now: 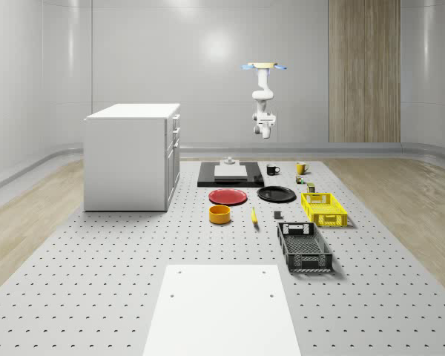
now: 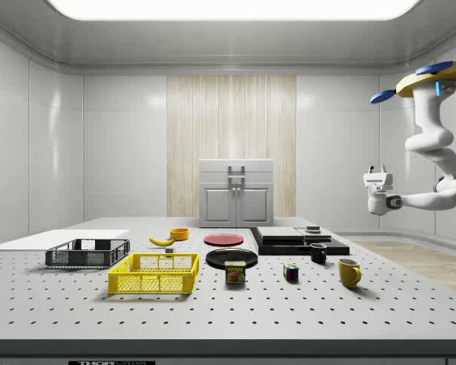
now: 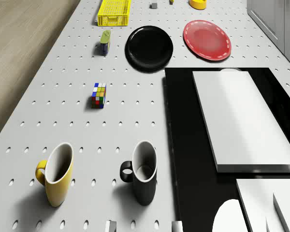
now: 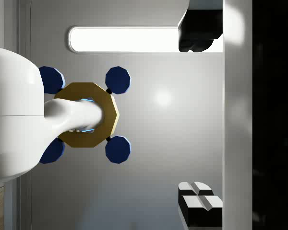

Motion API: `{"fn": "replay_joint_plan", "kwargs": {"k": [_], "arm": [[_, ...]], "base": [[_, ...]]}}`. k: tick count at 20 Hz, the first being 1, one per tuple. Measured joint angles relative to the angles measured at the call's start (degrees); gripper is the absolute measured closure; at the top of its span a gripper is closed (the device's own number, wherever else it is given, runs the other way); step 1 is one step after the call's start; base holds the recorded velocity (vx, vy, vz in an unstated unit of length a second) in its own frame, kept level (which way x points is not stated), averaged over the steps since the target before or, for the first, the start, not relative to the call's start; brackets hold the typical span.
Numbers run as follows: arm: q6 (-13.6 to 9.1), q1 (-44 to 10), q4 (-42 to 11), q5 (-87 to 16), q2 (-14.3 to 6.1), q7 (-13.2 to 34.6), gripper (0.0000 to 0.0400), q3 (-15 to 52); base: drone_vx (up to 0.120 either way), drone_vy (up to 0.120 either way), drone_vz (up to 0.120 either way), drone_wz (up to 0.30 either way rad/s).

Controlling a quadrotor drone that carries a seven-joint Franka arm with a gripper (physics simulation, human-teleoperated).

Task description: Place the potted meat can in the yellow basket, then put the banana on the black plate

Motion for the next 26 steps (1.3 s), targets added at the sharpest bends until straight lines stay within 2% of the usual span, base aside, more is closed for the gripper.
{"fn": "replay_joint_plan", "kwargs": {"k": [6, 12, 18, 26], "arm": [[-5.61, -0.16, 7.33, 0.06, 1.45, -0.09, 0.0, 0.08], [-9.27, -0.26, 13.51, 0.1, 3.7, -0.13, 0.0, 0.14], [-10.69, -0.33, 16.21, 0.12, 4.71, -0.16, 0.0, 0.19], [-10.9, -0.39, 16.93, 0.14, 4.88, -0.18, 0.0, 0.23]], "base": [[0.0, 0.0, 0.0, 0.0], [0.0, 0.0, 0.0, 0.0], [0.0, 0.0, 0.0, 0.0], [0.0, 0.0, 0.0, 0.0]]}}
